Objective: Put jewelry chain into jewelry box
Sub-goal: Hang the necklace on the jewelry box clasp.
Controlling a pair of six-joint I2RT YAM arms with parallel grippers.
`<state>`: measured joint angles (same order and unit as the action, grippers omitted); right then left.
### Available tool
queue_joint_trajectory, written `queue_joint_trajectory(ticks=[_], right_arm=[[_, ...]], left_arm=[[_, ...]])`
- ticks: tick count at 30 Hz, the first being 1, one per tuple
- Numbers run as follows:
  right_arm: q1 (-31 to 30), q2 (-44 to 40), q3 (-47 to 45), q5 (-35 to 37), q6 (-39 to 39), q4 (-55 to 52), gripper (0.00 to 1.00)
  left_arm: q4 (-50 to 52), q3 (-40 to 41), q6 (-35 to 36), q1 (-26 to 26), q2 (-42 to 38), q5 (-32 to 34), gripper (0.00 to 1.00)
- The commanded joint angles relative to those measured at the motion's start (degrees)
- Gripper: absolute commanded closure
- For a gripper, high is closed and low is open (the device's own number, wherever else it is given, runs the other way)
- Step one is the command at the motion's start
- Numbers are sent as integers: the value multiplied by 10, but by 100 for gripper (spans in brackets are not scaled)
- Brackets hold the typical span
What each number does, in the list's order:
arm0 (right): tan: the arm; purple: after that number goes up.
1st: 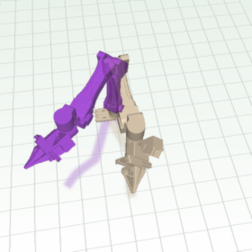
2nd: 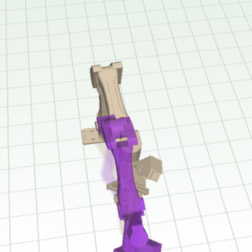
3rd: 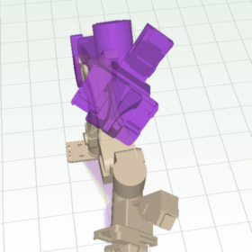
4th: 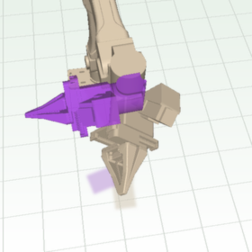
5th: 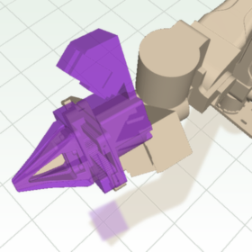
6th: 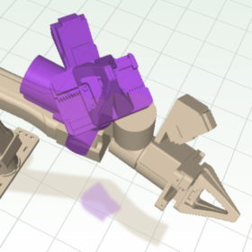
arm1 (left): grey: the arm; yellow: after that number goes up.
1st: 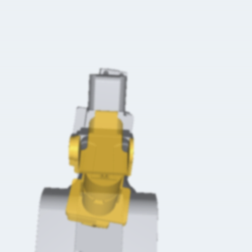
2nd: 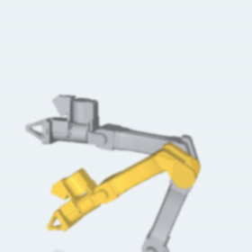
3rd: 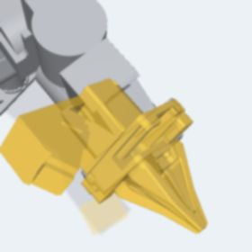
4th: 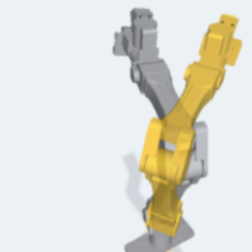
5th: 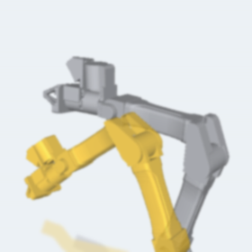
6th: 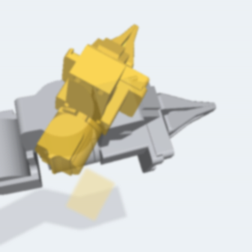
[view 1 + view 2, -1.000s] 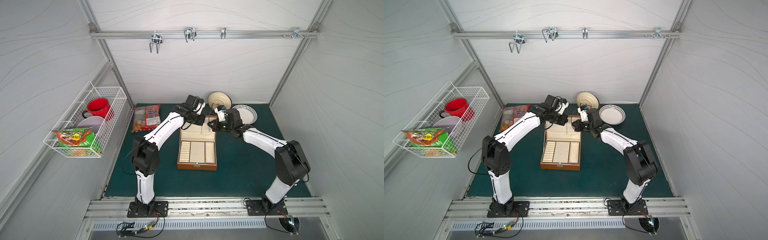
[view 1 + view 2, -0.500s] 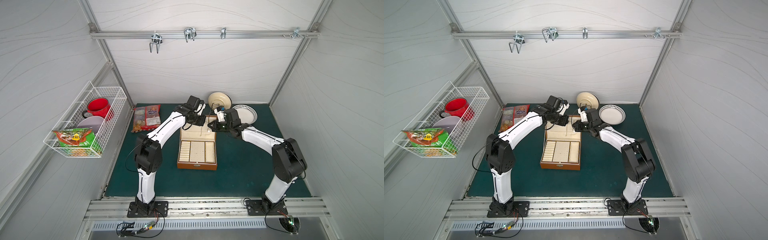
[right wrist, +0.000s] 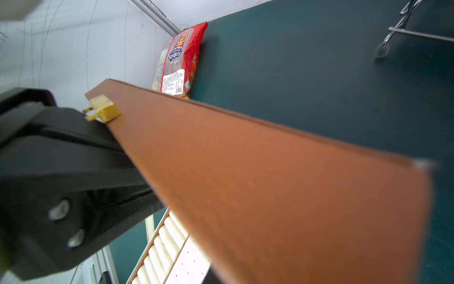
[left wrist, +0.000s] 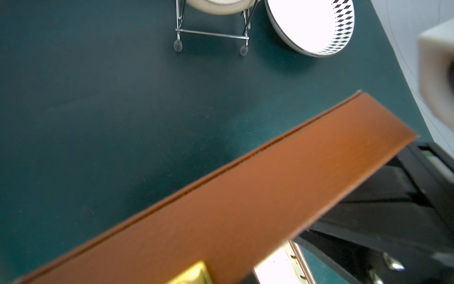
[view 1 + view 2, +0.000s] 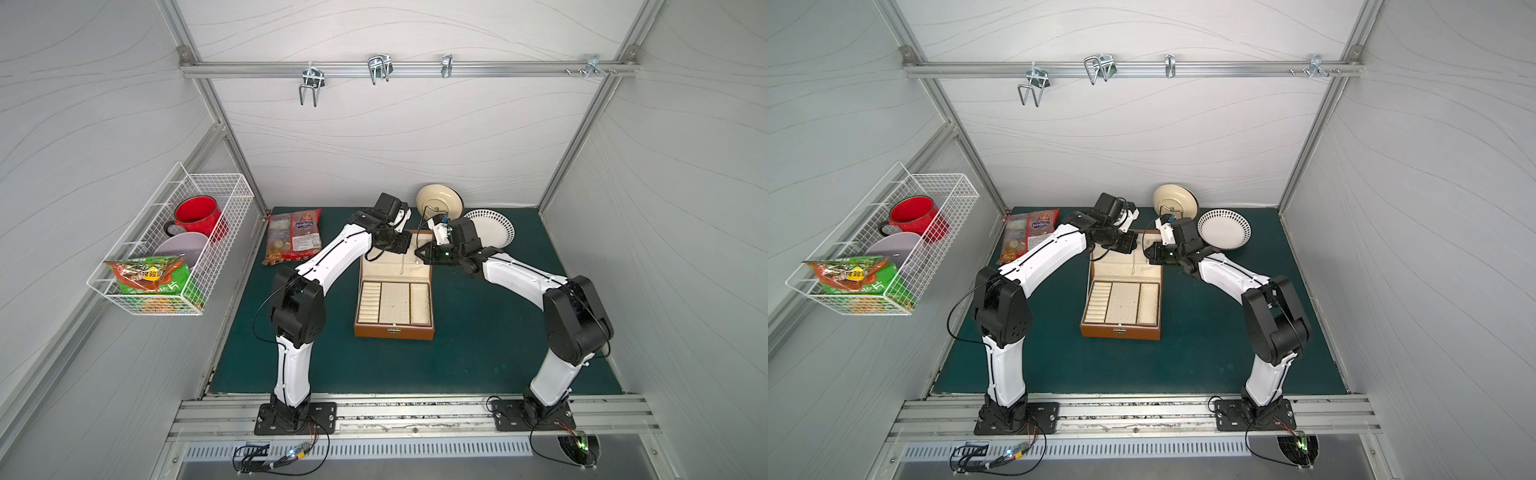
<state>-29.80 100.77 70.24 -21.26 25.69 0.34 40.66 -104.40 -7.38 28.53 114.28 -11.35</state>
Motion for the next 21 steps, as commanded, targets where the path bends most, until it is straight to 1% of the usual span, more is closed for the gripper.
queue_joint_trajectory(ticks=[1,6,11,16,21], right_arm=[[-3,-20,2,-20,4,-16,100],[-14,-31,-5,-24,5,-22,100],[-12,-18,-6,-26,13,-30,100],[5,-4,-14,-34,41,-18,100],[21,-1,-13,-32,53,-8,99]], left_arm=[[-5,-3,-4,-5,8,8,100],[-2,-8,-3,-5,13,6,100],[-1,-9,-4,-5,15,3,100],[-1,-7,-4,-5,12,3,100],[-2,-9,-4,-5,10,2,100]])
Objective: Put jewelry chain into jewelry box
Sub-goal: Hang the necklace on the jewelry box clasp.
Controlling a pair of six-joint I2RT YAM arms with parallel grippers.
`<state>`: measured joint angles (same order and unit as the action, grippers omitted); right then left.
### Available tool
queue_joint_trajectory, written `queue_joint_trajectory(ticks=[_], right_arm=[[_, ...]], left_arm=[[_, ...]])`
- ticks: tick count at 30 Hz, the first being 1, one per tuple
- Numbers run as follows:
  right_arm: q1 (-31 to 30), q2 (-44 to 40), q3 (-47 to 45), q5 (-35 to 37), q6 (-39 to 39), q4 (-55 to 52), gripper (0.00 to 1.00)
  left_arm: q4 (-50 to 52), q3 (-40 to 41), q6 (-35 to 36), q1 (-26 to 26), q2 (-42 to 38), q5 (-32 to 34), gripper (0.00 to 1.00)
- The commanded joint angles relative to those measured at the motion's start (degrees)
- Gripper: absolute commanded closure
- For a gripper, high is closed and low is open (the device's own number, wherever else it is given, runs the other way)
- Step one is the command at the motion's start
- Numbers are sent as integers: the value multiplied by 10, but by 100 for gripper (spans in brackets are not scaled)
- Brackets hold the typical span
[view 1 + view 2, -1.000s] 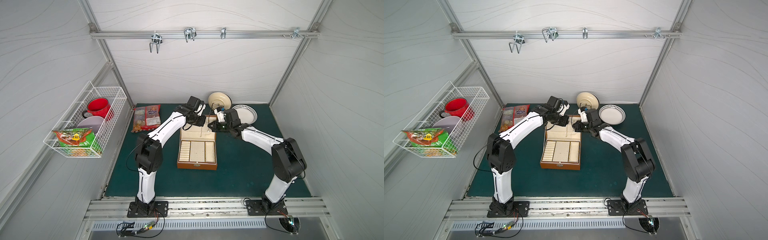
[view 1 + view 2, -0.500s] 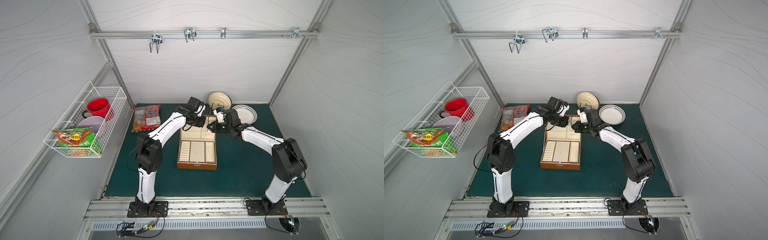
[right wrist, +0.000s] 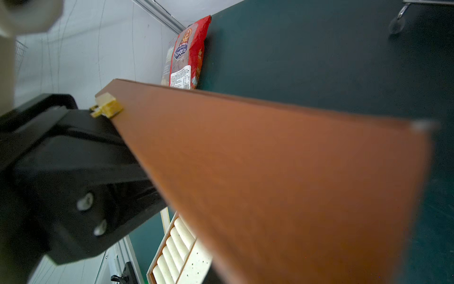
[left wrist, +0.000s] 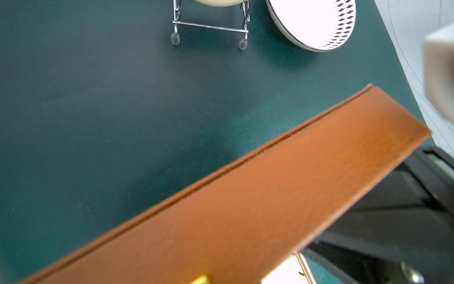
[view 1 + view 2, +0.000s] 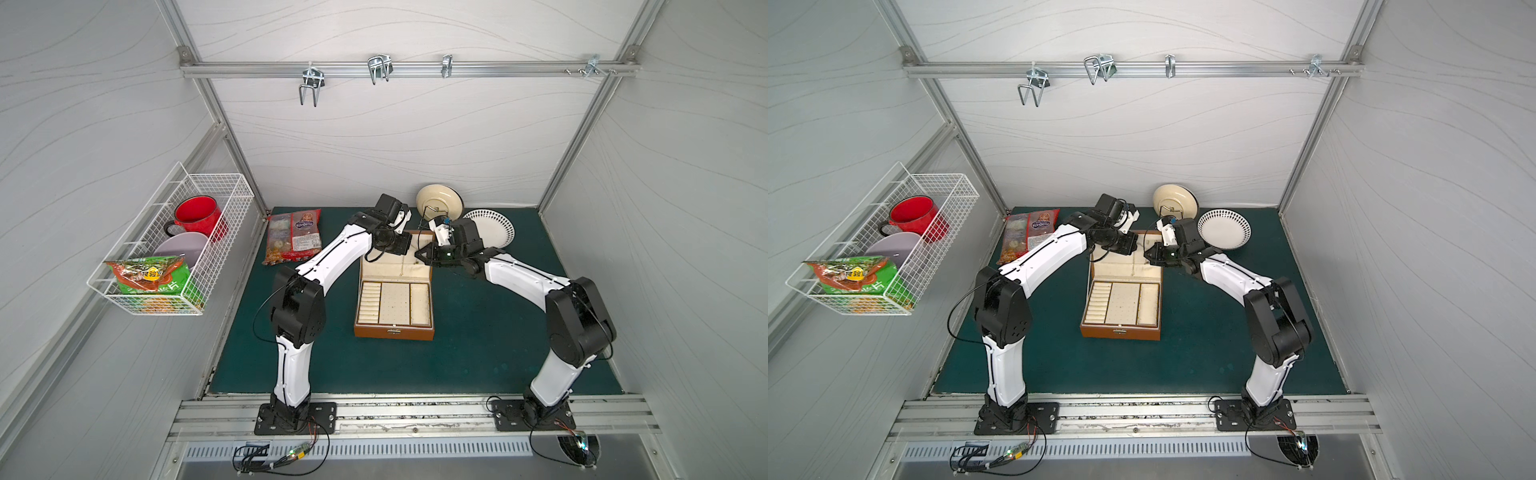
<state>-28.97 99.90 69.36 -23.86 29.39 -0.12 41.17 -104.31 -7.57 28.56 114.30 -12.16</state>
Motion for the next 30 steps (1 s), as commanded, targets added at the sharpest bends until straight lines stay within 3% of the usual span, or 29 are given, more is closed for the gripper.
queue_joint_trajectory(ticks=[1,16,30], right_arm=[[16,10,0,-8,18,-3,99],[28,74,71,-35,48,-58,97],[24,26,36,-72,61,-37,95]], left_arm=[[-7,-10,-2,-5,10,10,100],[11,-44,-5,-6,24,11,100],[3,-38,-4,-6,21,9,100]])
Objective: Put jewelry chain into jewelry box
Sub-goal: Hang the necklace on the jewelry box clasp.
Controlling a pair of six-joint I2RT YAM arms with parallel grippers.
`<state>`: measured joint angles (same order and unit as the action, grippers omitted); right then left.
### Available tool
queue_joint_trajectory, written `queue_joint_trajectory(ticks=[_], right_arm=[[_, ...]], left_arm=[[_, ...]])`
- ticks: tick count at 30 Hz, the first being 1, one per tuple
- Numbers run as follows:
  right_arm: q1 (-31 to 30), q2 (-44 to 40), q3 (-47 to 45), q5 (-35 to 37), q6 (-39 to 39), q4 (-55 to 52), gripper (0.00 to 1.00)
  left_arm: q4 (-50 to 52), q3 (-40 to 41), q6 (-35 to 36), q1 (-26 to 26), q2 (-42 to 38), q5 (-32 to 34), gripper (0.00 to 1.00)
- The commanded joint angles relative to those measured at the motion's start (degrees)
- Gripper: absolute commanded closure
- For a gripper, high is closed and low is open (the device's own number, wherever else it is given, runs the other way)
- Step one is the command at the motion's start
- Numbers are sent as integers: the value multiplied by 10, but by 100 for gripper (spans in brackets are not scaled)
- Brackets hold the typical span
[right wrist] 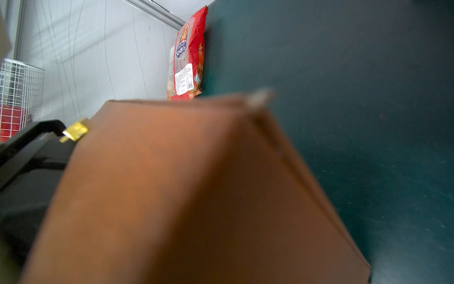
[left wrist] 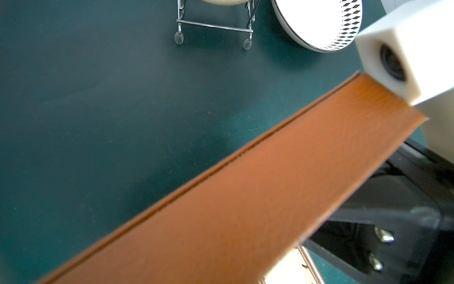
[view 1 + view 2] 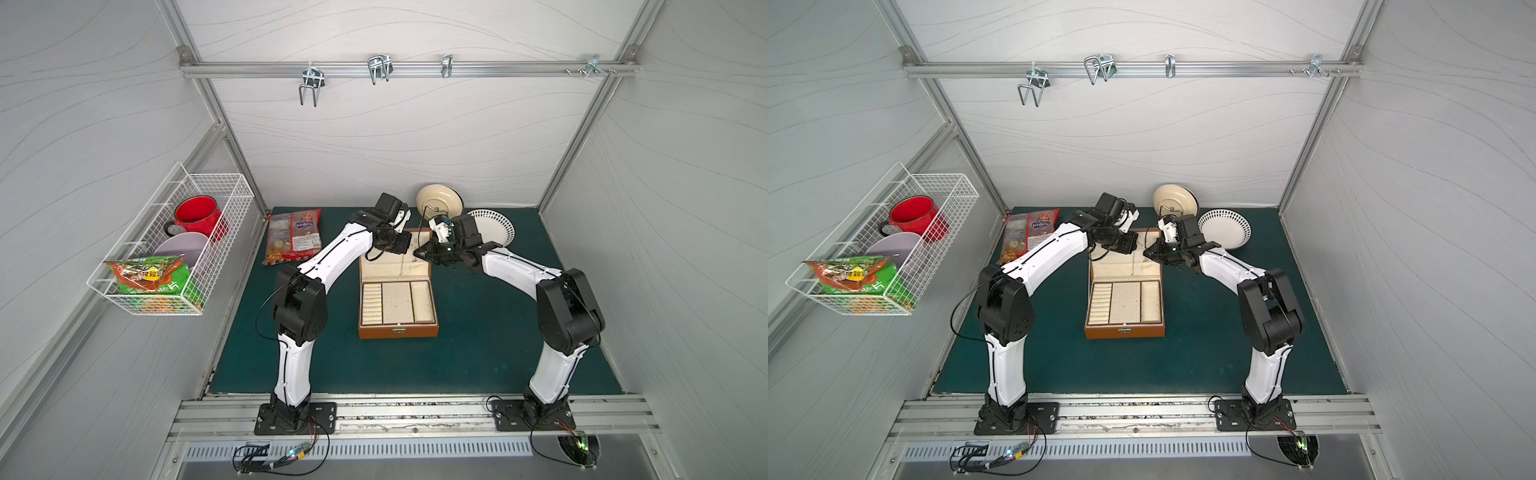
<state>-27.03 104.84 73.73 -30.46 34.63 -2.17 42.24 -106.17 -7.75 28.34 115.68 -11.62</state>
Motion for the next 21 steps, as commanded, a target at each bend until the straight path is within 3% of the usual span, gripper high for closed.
queue_joint_trajectory(ticks=[1,21], right_arm=[[4,-24,-4,-10,10,-17,95],[2,-23,10,-59,67,5,92]], left_arm=[[-7,-19,-3,-4,7,4,100],[-9,-15,-3,-4,9,3,100]])
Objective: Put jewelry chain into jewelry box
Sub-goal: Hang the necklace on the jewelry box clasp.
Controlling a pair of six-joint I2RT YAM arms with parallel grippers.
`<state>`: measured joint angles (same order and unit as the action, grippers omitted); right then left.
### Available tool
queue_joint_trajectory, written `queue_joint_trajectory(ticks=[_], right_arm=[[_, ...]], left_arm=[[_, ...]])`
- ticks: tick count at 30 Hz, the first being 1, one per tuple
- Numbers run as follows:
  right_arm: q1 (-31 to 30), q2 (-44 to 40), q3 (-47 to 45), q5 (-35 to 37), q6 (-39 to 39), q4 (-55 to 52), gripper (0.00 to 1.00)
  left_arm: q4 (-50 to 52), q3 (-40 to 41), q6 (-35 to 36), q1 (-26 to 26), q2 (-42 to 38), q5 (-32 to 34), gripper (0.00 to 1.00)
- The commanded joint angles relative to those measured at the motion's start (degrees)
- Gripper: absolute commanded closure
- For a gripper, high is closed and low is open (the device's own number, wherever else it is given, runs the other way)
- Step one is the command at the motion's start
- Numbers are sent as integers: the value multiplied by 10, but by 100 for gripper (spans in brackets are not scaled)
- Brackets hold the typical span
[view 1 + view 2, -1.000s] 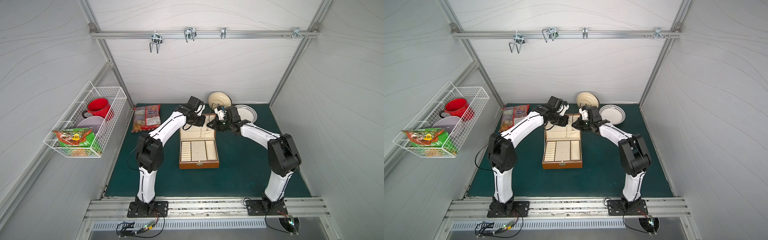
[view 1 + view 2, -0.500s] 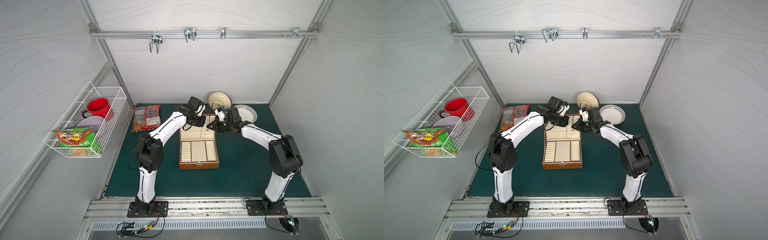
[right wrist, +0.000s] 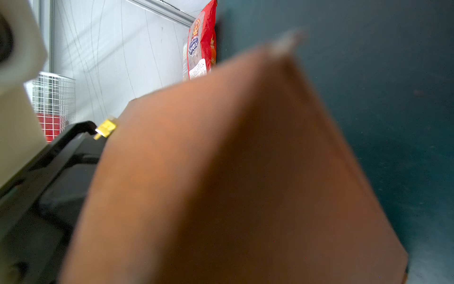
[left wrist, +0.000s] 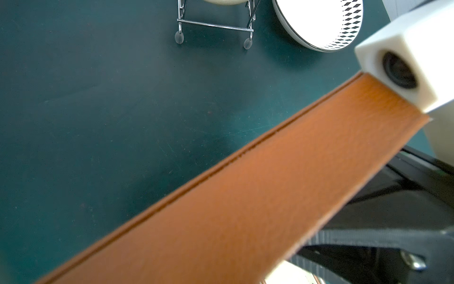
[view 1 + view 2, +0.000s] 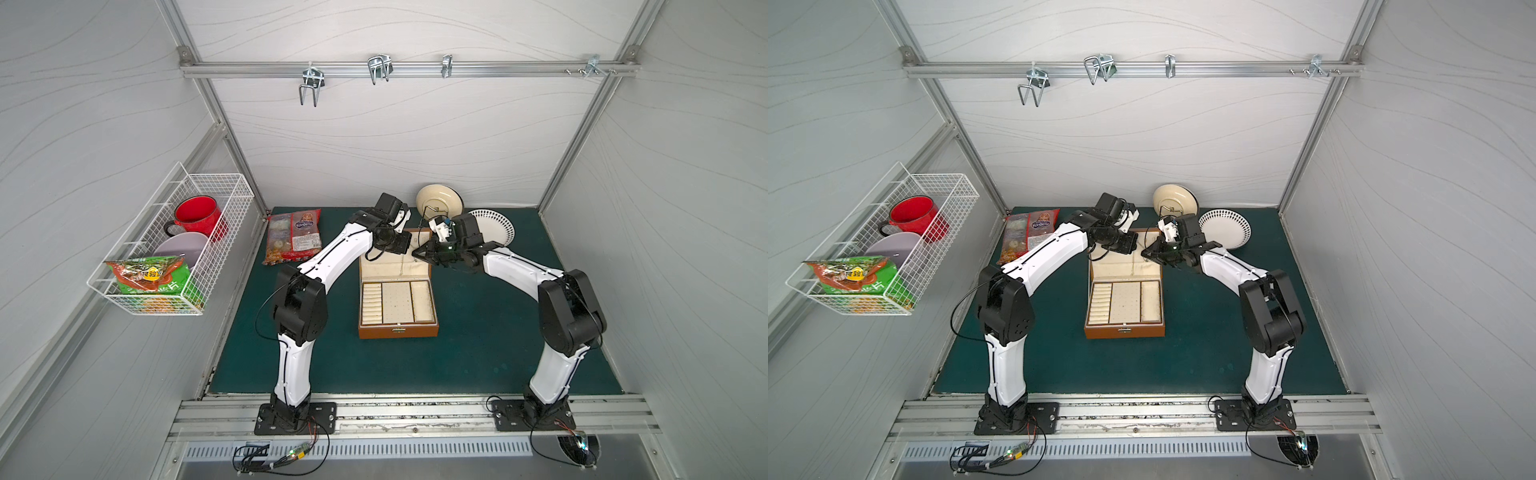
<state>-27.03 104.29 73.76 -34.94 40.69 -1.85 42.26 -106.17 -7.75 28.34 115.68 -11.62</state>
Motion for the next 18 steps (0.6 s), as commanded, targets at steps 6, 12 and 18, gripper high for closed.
queue_joint_trajectory(ticks=[6,12,18], right_arm=[[6,-10,4,-31,32,17,92],[11,-7,2,-50,52,30,92],[14,-2,-5,-66,73,52,91]], left_arm=[[-9,-14,-2,-4,9,4,100],[-9,-12,-1,-4,9,6,100],[-9,-12,-1,-4,9,6,100]])
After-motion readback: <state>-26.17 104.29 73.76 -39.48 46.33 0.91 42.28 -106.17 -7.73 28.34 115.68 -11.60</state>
